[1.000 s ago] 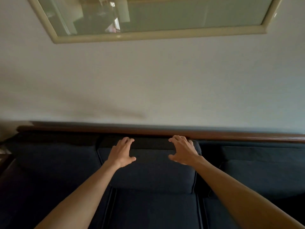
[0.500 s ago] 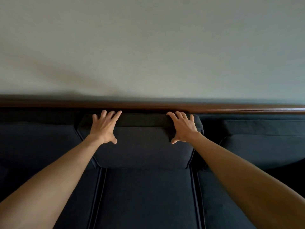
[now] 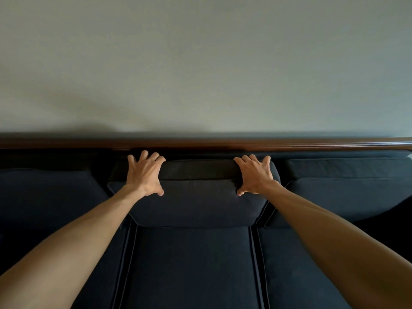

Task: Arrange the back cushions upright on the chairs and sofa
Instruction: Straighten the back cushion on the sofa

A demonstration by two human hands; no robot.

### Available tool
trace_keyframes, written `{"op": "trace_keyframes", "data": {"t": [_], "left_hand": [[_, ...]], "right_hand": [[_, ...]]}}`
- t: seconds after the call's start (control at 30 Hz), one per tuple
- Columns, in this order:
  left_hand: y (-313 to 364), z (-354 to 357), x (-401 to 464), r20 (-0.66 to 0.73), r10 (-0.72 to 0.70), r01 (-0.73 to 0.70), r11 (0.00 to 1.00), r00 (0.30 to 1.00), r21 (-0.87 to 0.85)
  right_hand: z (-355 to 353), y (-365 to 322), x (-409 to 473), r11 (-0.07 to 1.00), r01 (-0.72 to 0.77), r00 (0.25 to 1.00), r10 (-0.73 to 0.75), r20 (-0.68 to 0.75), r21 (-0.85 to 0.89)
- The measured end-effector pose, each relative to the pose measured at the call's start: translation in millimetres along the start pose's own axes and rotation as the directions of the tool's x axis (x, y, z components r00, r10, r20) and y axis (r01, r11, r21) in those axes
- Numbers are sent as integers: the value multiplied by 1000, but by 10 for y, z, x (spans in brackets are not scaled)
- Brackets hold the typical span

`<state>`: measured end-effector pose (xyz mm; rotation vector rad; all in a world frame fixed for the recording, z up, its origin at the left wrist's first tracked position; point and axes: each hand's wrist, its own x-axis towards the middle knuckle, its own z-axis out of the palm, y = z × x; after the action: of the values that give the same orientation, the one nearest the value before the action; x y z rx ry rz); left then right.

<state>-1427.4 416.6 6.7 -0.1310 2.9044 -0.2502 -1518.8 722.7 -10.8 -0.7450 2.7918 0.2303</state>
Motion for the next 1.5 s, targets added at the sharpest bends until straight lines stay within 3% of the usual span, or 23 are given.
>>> {"op": "trace_keyframes", "data": {"t": [0.37,1.13,1.33,1.5], "left_hand": [[15,-20,47,-12,-2,2,1000,1000,13],[6,60,266,99,-24,20,999,995,39],[23,11,126,67,-31,34,998,997,-50],[112,-453,-107,68,-44,62,952,997,-298]], "right_hand": [[61,22,0,998,-19,1000,20,-11,63],[78,55,281,992,-41,998,35,56,118],[65,-15,144,990,-66,997,61,39,129],[-368,-131,-118,980,-19,1000,21,-6,200]]}}
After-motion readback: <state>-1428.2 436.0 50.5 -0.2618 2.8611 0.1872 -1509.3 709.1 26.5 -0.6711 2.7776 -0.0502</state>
